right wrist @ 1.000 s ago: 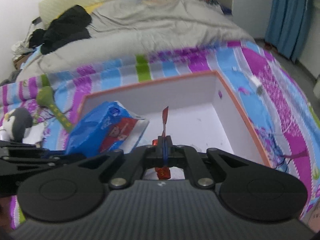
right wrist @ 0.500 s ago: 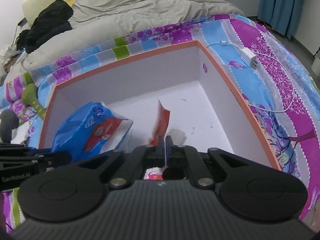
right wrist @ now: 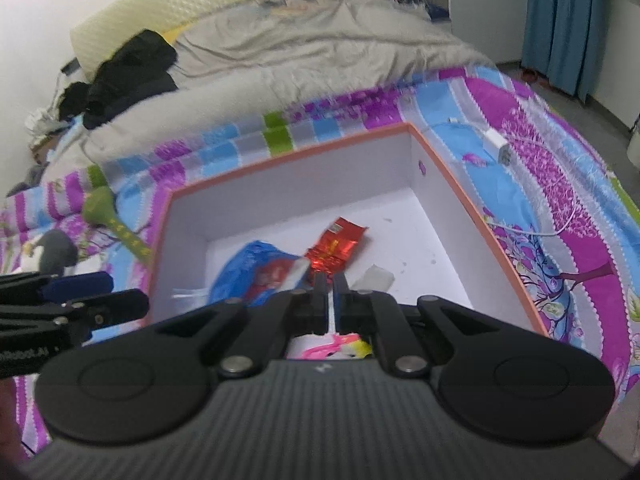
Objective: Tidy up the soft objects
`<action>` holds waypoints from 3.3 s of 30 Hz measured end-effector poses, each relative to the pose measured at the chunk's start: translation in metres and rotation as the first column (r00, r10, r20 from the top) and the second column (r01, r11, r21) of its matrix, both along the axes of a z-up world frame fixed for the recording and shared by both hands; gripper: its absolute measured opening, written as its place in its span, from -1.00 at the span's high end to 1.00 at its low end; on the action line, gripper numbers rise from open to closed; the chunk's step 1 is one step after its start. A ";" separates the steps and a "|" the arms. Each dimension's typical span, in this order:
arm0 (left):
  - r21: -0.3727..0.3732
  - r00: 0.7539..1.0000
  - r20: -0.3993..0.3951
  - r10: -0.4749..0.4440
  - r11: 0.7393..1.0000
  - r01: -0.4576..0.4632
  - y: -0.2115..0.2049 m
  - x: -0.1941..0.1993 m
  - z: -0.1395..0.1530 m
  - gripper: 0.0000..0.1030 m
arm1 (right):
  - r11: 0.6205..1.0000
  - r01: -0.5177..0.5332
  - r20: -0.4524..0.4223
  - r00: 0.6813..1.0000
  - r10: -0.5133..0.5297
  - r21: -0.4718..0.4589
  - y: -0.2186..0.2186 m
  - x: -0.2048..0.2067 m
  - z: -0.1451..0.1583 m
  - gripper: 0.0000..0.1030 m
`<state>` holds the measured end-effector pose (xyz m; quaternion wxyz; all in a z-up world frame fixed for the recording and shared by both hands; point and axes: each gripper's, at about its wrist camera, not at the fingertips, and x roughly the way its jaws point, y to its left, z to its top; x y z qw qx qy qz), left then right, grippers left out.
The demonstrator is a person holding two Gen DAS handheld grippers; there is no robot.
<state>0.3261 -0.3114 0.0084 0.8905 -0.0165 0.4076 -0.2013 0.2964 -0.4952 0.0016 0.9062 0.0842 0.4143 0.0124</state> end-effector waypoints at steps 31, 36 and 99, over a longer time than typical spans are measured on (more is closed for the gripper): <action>-0.098 0.950 0.228 0.211 0.976 -0.193 0.213 -0.267 0.010 -0.18 | 0.985 -0.171 0.281 0.945 0.169 -0.019 0.176 -0.228 0.016 0.86; -0.100 0.944 0.215 0.250 0.967 -0.234 0.238 -0.278 -0.013 -0.18 | 0.972 -0.233 0.296 0.928 0.229 -0.022 0.208 -0.240 -0.004 0.86; 0.469 0.959 0.251 0.134 0.850 -0.242 0.295 -0.012 -0.186 -0.20 | 0.833 -0.369 0.198 0.929 0.313 0.413 0.302 0.045 -0.191 0.13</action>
